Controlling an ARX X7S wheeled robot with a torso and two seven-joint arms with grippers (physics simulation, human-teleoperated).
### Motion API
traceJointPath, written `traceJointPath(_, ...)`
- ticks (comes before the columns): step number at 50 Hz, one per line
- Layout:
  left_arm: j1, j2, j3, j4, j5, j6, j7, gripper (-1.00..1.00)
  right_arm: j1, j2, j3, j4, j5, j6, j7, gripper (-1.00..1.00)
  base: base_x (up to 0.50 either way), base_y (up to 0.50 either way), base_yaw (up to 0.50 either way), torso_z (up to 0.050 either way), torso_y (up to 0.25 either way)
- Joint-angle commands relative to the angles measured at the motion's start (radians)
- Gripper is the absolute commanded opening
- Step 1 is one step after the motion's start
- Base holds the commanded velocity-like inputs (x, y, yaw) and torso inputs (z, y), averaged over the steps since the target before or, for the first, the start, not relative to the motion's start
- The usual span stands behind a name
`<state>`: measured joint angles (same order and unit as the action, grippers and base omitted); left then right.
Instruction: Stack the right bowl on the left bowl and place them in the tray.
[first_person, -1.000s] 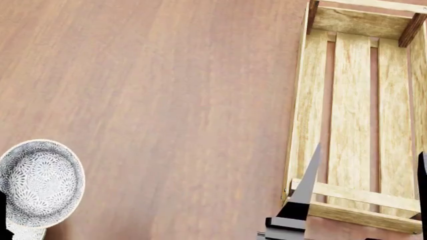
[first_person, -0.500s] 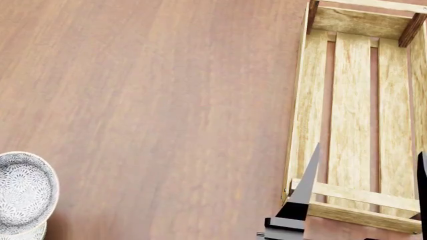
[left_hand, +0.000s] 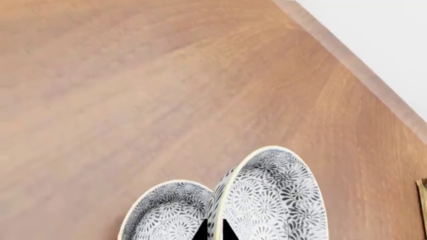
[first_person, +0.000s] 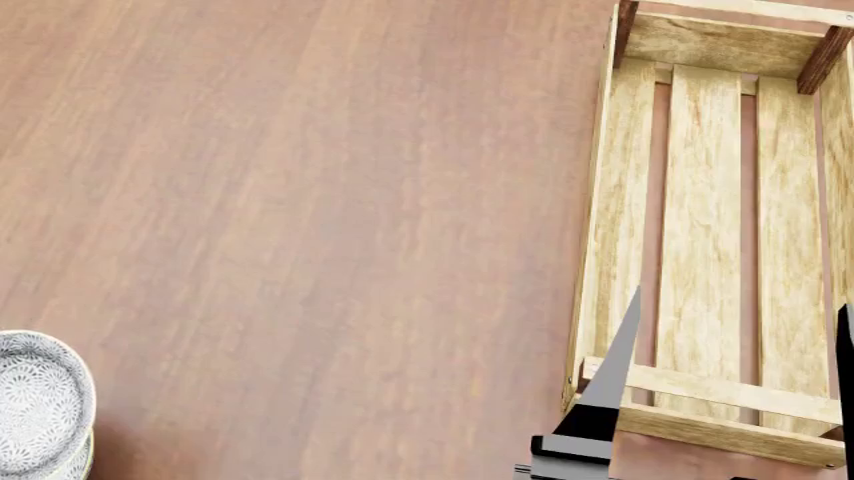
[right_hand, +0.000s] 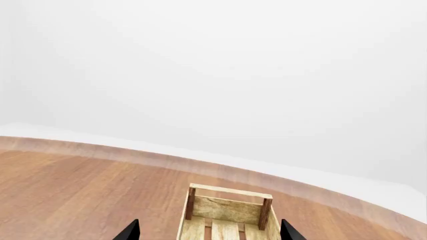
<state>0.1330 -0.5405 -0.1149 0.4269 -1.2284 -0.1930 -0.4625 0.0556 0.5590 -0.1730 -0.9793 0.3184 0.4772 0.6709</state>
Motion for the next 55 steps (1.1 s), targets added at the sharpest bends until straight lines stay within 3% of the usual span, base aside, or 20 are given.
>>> traceJointPath(1, 0.003, 0.01, 0.0, -0.028, 0.009, 0.011, 0.017, -1.0, 0.001, 0.003, -0.003, 0.002, 0.003, -0.003, 0.004, 1.0, 0.0, 0.0, 0.0, 0.0, 0.0)
traceJointPath(55, -0.012, 0.038, 0.02, -0.142, 0.034, 0.033, 0.066, -1.0, 0.003, 0.017, -0.022, 0.019, 0.004, -0.023, 0.017, 1.0, 0.0, 0.0, 0.0, 0.0, 0.0)
